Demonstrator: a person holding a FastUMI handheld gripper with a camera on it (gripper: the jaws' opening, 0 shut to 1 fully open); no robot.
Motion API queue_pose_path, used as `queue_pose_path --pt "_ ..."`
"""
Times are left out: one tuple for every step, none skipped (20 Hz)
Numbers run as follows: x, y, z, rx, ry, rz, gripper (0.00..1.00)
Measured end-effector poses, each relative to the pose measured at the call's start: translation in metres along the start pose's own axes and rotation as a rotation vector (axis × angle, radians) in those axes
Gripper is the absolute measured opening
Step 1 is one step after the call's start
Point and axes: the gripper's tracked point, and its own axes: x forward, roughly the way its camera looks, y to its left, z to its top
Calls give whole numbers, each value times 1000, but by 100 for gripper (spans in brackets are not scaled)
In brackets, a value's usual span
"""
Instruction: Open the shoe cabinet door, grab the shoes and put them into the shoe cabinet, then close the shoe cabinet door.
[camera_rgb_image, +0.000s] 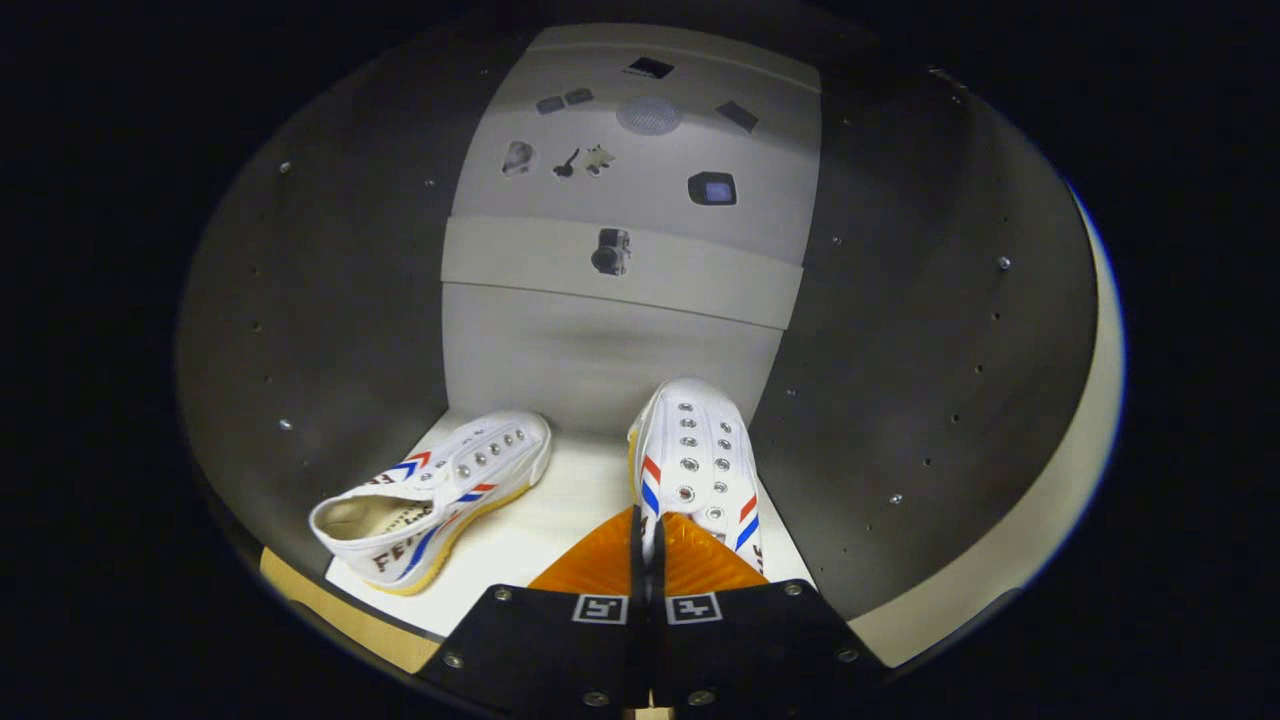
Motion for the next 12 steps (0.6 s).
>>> queue_pose_path --pt "10 -5 -5 -21 9 -20 0" --pt "17 -8 -10 -33 18 -34 0" --pt "22 -10 -12 -27 23 -38 0" --pt "25 -11 -11 -18 9 -43 0" --pt "24 -13 -10 -18 1 -53 2" --pt "23 -14 -9 -23 -2 -58 3" --pt "18 -15 -9 -36 -6 -59 8" --pt "12 -14 -3 -51 -36 -57 11" --pt "3 -19 7 -80 -77 -79 18" --pt "-12 -22 16 -107 -114 -95 19" --pt "-26 -21 22 -116 -141 -90 21" --pt "-41 -16 26 -111 -155 -70 24"
